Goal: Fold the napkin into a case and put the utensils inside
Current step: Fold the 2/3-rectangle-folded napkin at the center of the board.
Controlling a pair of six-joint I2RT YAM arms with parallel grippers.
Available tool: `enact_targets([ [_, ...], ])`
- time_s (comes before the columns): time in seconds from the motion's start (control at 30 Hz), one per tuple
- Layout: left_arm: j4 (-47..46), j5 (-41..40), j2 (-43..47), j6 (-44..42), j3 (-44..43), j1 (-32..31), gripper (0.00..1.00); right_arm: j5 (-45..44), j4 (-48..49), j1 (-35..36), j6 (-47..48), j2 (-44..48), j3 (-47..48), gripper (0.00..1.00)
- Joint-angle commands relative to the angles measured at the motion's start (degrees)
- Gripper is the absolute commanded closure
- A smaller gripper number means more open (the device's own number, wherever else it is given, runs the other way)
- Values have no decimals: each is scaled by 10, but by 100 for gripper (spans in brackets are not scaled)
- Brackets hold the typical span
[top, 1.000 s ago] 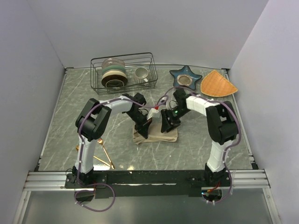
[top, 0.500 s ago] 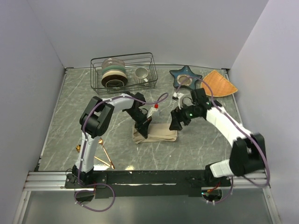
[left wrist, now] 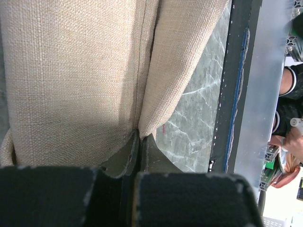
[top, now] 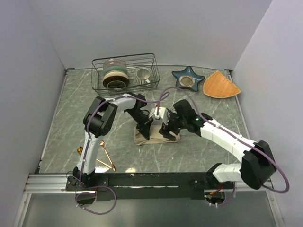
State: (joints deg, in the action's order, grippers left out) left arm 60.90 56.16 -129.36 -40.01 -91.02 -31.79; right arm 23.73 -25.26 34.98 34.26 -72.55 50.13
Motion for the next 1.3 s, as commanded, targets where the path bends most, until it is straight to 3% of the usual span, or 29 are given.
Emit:
enact_targets([
  [0.0,15,-17,-32,-43,-19,1,99,-60,63,38,17,-34,8,17],
  [0.17,15,-18,-34,-41,-23,1,99,-52,80,59,13,-81,14,25],
  [0.43,20,-18,-39,-43,-29,2,99,-39,95,91,-3,-107,14,23],
  [0.73,34,-14,-40,-60,-28,7,99,-140,134,119,-11,-164,6,26],
  [0.8,35,-14,-39,-61,-27,9,99,-148,133,119,-7,-168,5,32],
  [0.97,41,-4,-32,-68,-25,9,99,-142,131,119,-17,-159,4,73],
  [1.03,41,12,-15,-74,-22,12,91,-134,122,119,-22,-150,4,86],
  [1.13,11,41,32,-60,0,20,72,-112,106,116,-28,-144,1,96],
  [1.2,-1,60,55,-54,5,27,61,-101,96,114,-25,-143,-3,98],
  [1.27,-1,72,82,-44,1,40,55,-95,91,113,-27,-145,-4,100],
])
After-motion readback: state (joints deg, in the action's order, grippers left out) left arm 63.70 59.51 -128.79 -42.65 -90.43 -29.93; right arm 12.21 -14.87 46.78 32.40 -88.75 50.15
